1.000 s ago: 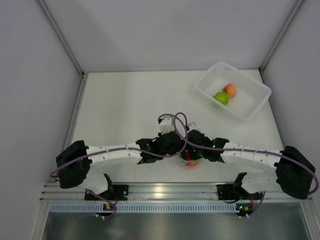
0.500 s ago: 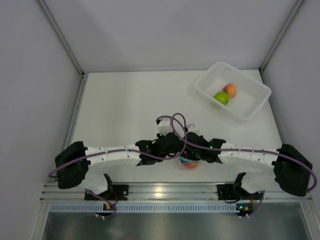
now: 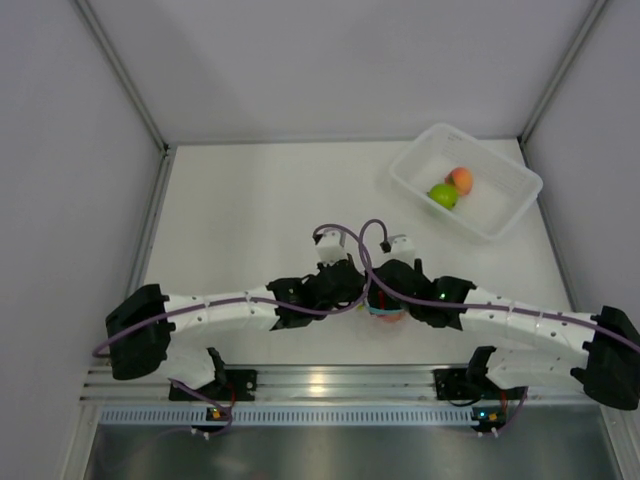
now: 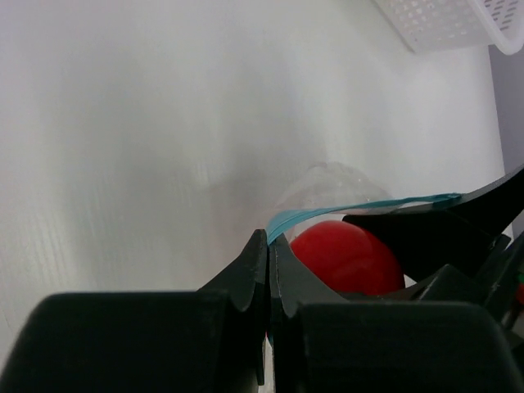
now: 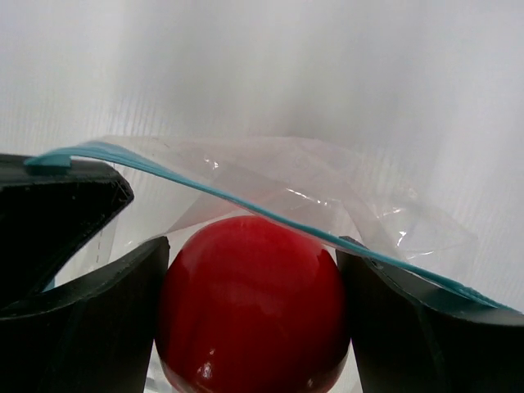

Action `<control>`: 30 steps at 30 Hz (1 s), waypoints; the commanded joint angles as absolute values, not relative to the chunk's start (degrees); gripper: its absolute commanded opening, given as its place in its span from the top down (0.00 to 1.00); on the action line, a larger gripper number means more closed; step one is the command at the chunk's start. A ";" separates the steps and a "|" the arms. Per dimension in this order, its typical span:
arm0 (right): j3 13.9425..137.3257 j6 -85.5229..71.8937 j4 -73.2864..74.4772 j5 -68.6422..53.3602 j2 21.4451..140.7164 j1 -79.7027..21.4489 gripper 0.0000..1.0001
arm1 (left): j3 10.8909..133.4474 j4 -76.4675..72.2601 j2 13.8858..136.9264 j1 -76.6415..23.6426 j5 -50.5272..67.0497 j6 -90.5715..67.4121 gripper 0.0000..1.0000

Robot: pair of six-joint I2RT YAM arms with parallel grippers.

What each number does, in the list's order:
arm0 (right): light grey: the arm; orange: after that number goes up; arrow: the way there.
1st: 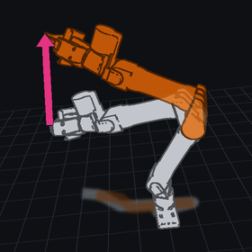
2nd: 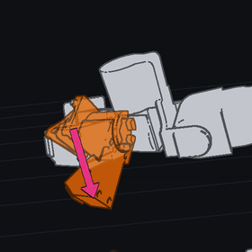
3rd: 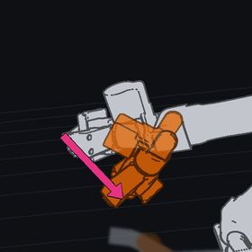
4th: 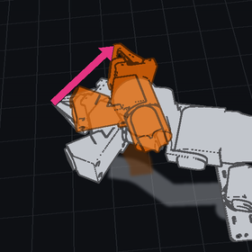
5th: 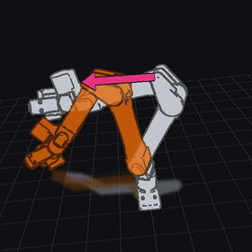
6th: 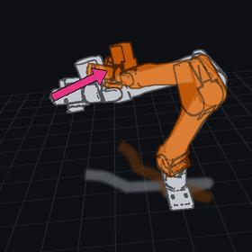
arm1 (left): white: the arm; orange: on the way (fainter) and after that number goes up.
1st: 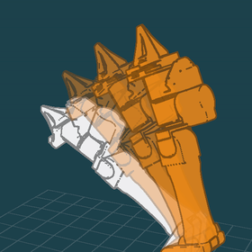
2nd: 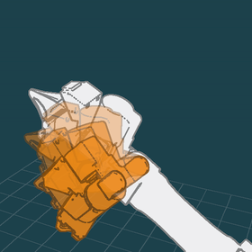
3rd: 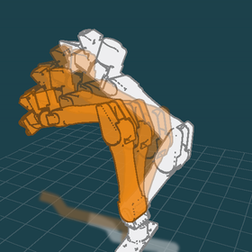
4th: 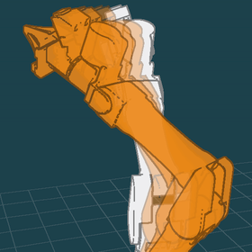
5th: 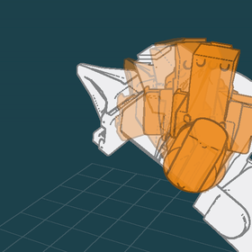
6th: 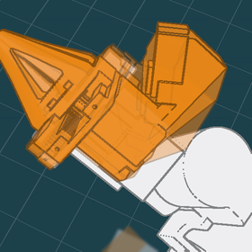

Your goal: Open the zip-top bag and remove the fake food

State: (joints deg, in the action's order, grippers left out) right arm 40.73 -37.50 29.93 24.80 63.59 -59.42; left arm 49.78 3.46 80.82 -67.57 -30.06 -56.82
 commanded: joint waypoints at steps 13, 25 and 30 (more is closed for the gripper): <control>42.72 -36.91 16.54 39.82 54.76 -60.47 0.52 | 53.88 0.62 84.99 -67.15 -23.55 -55.63 1.00; 43.32 -37.36 12.56 30.66 47.82 -60.47 0.52 | 50.36 0.62 83.24 -67.06 -31.46 -58.89 1.00; 50.61 -30.07 19.93 34.98 47.37 -58.20 0.53 | 48.52 1.66 81.83 -65.92 -33.13 -59.06 1.00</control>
